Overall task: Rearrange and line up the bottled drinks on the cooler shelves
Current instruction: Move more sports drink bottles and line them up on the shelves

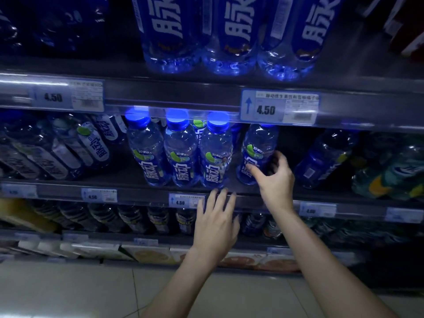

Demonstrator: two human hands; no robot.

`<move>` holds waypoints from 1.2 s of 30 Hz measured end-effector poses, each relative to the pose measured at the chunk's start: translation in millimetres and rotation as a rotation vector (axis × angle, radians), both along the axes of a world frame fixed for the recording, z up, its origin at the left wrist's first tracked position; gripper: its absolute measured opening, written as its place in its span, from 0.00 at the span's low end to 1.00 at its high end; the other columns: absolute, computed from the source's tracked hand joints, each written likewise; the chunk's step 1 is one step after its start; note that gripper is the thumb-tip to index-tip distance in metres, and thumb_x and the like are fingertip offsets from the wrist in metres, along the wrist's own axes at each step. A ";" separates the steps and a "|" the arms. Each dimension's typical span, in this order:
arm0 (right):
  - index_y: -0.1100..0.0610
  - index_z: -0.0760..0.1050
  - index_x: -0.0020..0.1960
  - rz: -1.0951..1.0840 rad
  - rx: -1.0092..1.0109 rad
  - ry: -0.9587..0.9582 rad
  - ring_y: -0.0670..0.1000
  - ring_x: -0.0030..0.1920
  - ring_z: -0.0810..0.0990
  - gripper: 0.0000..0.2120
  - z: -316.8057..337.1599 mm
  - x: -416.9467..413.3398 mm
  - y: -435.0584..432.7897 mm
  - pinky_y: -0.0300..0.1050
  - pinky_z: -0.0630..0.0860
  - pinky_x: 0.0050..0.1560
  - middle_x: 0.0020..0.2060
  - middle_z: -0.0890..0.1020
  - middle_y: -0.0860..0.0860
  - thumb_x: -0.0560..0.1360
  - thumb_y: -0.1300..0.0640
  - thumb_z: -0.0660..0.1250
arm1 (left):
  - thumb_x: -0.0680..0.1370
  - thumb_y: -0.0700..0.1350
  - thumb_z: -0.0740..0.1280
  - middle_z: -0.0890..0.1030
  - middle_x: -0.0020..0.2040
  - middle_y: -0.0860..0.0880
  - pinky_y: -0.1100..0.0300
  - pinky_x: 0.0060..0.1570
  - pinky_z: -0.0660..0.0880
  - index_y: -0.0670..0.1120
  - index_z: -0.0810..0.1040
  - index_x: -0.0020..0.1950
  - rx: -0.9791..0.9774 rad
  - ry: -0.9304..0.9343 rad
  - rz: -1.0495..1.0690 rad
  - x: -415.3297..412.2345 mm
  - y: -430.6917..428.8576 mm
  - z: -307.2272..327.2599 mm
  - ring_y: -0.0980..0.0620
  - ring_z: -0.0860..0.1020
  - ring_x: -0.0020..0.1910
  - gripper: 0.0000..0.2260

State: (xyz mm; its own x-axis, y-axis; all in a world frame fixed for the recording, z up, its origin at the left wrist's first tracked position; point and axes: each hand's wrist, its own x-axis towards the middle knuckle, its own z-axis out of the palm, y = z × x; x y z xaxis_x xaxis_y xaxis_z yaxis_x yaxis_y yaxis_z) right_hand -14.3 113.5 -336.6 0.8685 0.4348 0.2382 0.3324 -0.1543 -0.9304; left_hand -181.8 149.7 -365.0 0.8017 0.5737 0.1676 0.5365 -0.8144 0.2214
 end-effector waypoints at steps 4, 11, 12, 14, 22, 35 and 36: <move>0.48 0.75 0.59 0.118 -0.016 0.025 0.40 0.51 0.82 0.27 0.8 6.7 -8.1 0.39 0.78 0.54 0.50 0.83 0.39 0.62 0.47 0.79 | 0.76 0.53 0.61 0.73 0.68 0.46 0.44 0.67 0.65 0.46 0.70 0.70 -0.013 -0.007 0.011 4.8 2.2 5.1 0.45 0.68 0.69 0.23; 0.51 0.75 0.59 0.248 -0.024 0.060 0.46 0.53 0.83 0.29 0.1 5.1 -13.9 0.50 0.78 0.57 0.51 0.85 0.46 0.61 0.45 0.79 | 0.76 0.54 0.60 0.72 0.67 0.47 0.43 0.66 0.64 0.47 0.68 0.70 -0.055 -0.014 0.049 9.4 0.5 10.5 0.46 0.68 0.67 0.24; 0.49 0.75 0.59 0.252 -0.027 0.061 0.46 0.53 0.83 0.28 0.1 5.0 -13.7 0.50 0.78 0.58 0.51 0.85 0.46 0.62 0.45 0.79 | 0.76 0.54 0.60 0.73 0.66 0.47 0.43 0.66 0.64 0.46 0.69 0.70 -0.060 -0.016 0.053 9.9 0.2 10.8 0.45 0.68 0.67 0.24; 0.46 0.74 0.60 0.263 -0.045 0.059 0.45 0.54 0.83 0.27 0.5 5.3 -13.1 0.52 0.78 0.59 0.52 0.84 0.44 0.63 0.45 0.78 | 0.76 0.53 0.61 0.73 0.66 0.47 0.43 0.66 0.64 0.46 0.69 0.70 -0.066 -0.016 0.051 9.5 -0.7 11.5 0.45 0.69 0.67 0.24; 0.49 0.70 0.65 0.335 -0.085 0.077 0.43 0.58 0.80 0.29 2.9 -0.6 -11.7 0.50 0.76 0.62 0.55 0.83 0.43 0.67 0.49 0.75 | 0.77 0.54 0.58 0.70 0.69 0.48 0.47 0.66 0.64 0.47 0.66 0.72 -0.084 0.006 0.049 10.7 -0.5 14.4 0.47 0.66 0.69 0.24; 0.55 0.69 0.69 0.055 -0.177 -0.097 0.47 0.65 0.72 0.27 12.3 -9.1 -54.8 0.39 0.67 0.64 0.65 0.74 0.49 0.74 0.51 0.72 | 0.79 0.54 0.57 0.68 0.71 0.47 0.52 0.67 0.64 0.47 0.63 0.75 -0.123 0.013 -0.063 30.6 -29.4 29.2 0.46 0.64 0.70 0.25; 0.55 0.69 0.69 0.015 -0.168 -0.096 0.48 0.64 0.72 0.25 11.7 -5.0 -61.5 0.41 0.68 0.63 0.64 0.75 0.49 0.74 0.52 0.72 | 0.79 0.54 0.57 0.69 0.70 0.47 0.52 0.67 0.64 0.47 0.63 0.75 -0.125 0.003 -0.093 36.5 -35.0 30.3 0.46 0.65 0.70 0.25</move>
State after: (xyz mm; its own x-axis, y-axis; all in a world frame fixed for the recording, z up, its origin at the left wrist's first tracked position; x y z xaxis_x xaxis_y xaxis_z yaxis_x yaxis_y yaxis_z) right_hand -19.3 52.0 -324.8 0.8386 0.4878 0.2426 0.4216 -0.2989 -0.8561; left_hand -145.2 114.7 -334.7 0.8526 0.5134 0.0972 0.4609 -0.8265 0.3232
